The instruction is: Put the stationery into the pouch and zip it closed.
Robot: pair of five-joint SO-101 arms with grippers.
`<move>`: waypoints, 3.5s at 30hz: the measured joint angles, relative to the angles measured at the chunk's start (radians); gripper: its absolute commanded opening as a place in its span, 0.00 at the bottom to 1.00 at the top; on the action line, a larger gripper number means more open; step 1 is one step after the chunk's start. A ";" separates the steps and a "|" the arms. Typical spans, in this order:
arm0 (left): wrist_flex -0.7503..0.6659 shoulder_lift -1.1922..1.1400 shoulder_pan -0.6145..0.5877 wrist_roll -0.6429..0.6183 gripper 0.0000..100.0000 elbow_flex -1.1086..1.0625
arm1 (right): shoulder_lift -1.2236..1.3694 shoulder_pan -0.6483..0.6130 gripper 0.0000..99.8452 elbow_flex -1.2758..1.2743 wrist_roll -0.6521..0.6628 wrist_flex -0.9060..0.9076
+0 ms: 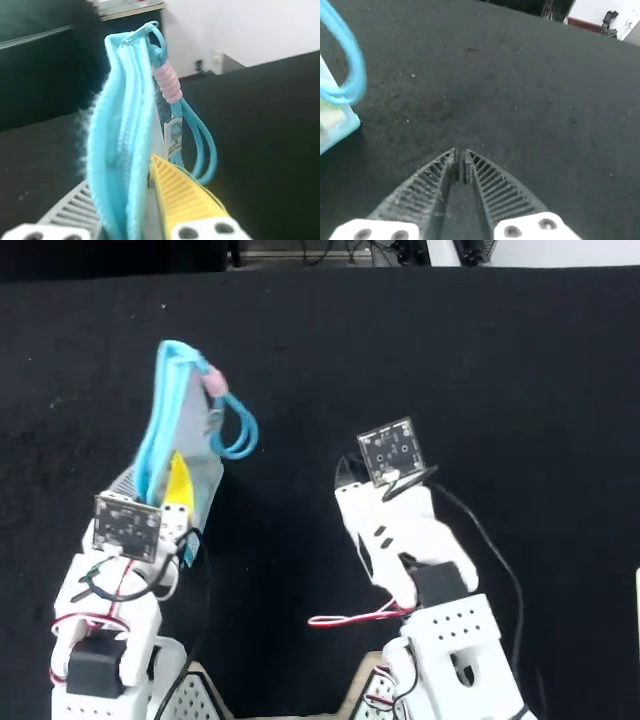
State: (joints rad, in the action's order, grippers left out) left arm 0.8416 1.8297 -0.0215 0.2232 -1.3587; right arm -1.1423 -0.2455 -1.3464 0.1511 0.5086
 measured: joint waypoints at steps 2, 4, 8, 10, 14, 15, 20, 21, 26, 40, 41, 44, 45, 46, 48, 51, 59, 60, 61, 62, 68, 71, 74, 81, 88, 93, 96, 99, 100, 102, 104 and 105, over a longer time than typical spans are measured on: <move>-0.029 -0.002 -0.063 -0.002 0.03 0.005 | 0.000 0.000 0.01 -0.038 0.000 -0.044; -0.077 -0.005 -0.143 0.003 0.03 0.002 | 0.000 0.002 0.01 -0.074 0.000 -0.081; -0.210 -0.020 -0.259 0.081 0.03 -0.005 | 0.000 0.006 0.01 -0.114 0.000 -0.120; -0.292 -0.021 -0.292 0.133 0.03 -0.017 | 0.000 0.006 0.01 -0.124 0.000 -0.126; -0.466 -0.021 -0.290 0.209 0.03 -0.052 | 0.000 0.006 0.01 -0.124 0.000 -0.129; -0.500 -0.023 -0.284 0.221 0.03 -0.071 | 0.000 0.006 0.01 -0.124 0.000 -0.129; -0.612 -0.023 -0.187 0.244 0.03 -0.218 | 0.000 0.006 0.01 -0.124 0.000 -0.129; -0.628 -0.023 -0.161 0.250 0.03 -0.264 | 0.000 0.006 0.01 -0.124 0.000 -0.129; -0.640 -0.054 -0.026 0.252 0.03 -0.316 | 0.000 0.006 0.01 -0.126 0.000 -0.129; -0.385 -0.331 0.101 -0.034 0.14 -0.094 | 0.000 0.006 0.01 -0.138 0.000 -0.129; -0.367 -0.387 0.100 -0.049 0.14 -0.048 | 0.000 0.006 0.01 -0.138 0.000 -0.129; -0.342 -0.560 0.100 -0.066 0.14 0.075 | 0.000 0.006 0.01 -0.138 0.000 -0.129; -0.341 -0.620 0.101 -0.071 0.14 0.112 | 0.000 0.006 0.01 -0.138 0.000 -0.129; -0.339 -0.689 0.101 -0.078 0.14 0.149 | 0.000 0.006 0.01 -0.138 0.000 -0.129; -0.336 -0.829 0.124 -0.118 0.14 0.236 | 0.000 0.006 0.01 -0.138 0.000 -0.129; -0.273 -1.028 0.152 -0.160 0.14 0.393 | 0.000 0.006 0.01 -0.138 0.000 -0.129; -0.071 -1.462 0.153 -0.169 0.14 0.838 | 0.000 0.006 0.01 -0.138 0.000 -0.129; -0.037 -1.491 0.153 -0.150 0.14 0.881 | 0.000 0.006 0.01 -0.138 0.000 -0.129; -0.002 -1.514 0.153 -0.127 0.14 0.925 | 0.000 0.006 0.01 -0.138 0.000 -0.129; 0.037 -1.527 0.147 -0.106 0.14 0.964 | 0.000 0.006 0.01 -0.138 0.000 -0.129; 0.201 -1.537 0.077 -0.071 0.14 1.157 | 0.000 0.006 0.01 -0.138 0.000 -0.129; 0.264 -1.539 0.072 -0.071 0.14 1.235 | 0.000 0.006 0.01 -0.138 0.000 -0.129; 0.305 -1.539 0.074 -0.071 0.15 1.292 | 0.000 0.006 0.01 -0.138 0.000 -0.129; 0.336 -1.537 0.104 -0.072 0.24 1.310 | 0.000 0.006 0.01 -0.138 0.000 -0.129; 0.336 -1.537 0.104 -0.072 0.24 1.315 | 0.000 0.006 0.01 -0.138 0.000 -0.129; 0.336 -1.537 0.106 -0.072 0.24 1.338 | 0.000 0.006 0.01 -0.138 0.000 -0.129; 0.345 -1.537 0.106 -0.072 0.21 1.338 | 0.000 0.006 0.01 -0.138 0.000 -0.129; 0.414 -1.537 0.098 -0.074 0.13 1.338 | 0.000 0.006 0.01 -0.138 0.000 -0.129; 0.446 -1.537 0.091 -0.075 0.11 1.338 | 0.000 0.008 0.01 -0.138 0.000 -0.129; 0.514 -1.537 0.060 -0.075 0.07 1.338 | 0.000 0.011 0.01 -0.138 0.000 -0.129; 0.563 -1.537 0.006 -0.075 0.04 1.336 | 0.000 0.011 0.01 -0.138 0.000 -0.129; 0.578 -1.536 -0.023 -0.075 0.03 1.326 | 0.000 0.011 0.01 -0.138 0.000 -0.129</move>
State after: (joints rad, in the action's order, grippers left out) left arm 1.4200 0.2938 -0.0445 0.1481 -0.0330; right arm -1.1423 -0.2348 -1.4845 0.1511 0.3798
